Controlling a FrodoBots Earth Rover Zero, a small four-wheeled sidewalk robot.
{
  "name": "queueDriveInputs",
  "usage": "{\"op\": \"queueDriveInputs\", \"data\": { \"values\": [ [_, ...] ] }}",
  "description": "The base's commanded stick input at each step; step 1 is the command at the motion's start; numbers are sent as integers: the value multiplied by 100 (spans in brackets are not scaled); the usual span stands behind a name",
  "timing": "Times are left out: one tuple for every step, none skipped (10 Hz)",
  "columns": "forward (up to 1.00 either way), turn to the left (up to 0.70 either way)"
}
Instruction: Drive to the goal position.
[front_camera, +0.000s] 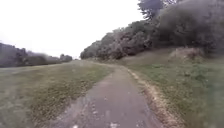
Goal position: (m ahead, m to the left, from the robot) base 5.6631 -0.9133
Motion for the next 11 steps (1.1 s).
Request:
{"op": "queueDriveInputs", "data": {
  "values": [
    [60, -15],
    [60, -15],
    [60, -15],
    [60, -15],
    [60, -12],
    [60, -3],
    [60, 0],
    [60, 0],
    [60, 0],
    [60, 0],
    [60, -15]
  ]
}}
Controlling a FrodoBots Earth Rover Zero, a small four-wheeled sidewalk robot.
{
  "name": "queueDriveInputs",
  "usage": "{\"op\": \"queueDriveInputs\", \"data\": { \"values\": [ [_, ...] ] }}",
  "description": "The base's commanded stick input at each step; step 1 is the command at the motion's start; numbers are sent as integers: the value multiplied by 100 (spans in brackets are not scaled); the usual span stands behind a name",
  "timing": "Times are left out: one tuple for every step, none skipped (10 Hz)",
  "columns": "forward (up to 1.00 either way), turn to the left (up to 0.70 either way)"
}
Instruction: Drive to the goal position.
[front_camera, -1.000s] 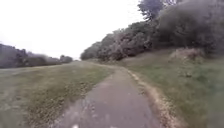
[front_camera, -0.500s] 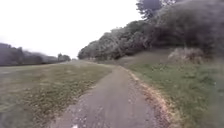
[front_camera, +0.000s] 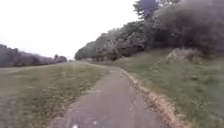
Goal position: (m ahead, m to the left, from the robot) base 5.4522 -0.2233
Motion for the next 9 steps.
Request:
{"op": "queueDriveInputs", "data": {
  "values": [
    [60, -15],
    [60, -15],
    [60, -15],
    [60, -15],
    [60, -15],
    [60, -15],
    [60, -15],
    [60, -15],
    [60, -15]
  ]
}}
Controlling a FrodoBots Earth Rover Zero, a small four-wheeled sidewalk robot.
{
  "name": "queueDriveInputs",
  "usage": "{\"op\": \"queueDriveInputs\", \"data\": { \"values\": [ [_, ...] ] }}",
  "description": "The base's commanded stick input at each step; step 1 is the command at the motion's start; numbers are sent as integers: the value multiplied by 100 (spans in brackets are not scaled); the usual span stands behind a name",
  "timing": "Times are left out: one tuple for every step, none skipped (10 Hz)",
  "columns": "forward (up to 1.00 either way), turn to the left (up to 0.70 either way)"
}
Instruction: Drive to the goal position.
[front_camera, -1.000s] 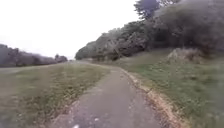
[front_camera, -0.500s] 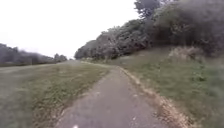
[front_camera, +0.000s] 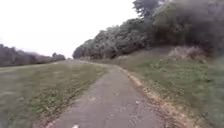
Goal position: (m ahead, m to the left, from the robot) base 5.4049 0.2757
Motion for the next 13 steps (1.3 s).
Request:
{"op": "queueDriveInputs", "data": {
  "values": [
    [60, -15],
    [60, -15],
    [60, -15],
    [60, -15],
    [60, -15],
    [60, -15],
    [60, -15],
    [60, -15],
    [60, -15],
    [60, -15],
    [60, -1],
    [60, 0],
    [60, 0]
  ]
}}
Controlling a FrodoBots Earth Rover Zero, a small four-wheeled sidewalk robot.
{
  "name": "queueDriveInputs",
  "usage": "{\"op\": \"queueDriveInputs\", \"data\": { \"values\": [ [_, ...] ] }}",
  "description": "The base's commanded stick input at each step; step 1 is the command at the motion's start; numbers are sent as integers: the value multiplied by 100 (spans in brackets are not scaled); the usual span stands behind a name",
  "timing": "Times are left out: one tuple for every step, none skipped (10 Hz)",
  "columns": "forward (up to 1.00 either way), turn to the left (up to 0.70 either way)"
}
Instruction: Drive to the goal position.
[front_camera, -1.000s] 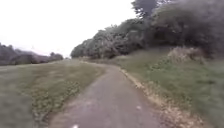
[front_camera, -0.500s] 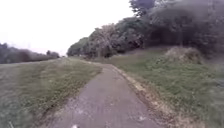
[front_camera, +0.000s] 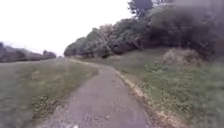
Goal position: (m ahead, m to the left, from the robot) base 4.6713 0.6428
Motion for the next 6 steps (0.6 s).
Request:
{"op": "queueDriveInputs", "data": {
  "values": [
    [60, 0],
    [60, 0],
    [60, 0],
    [60, 0],
    [60, 0],
    [60, 0]
  ]
}}
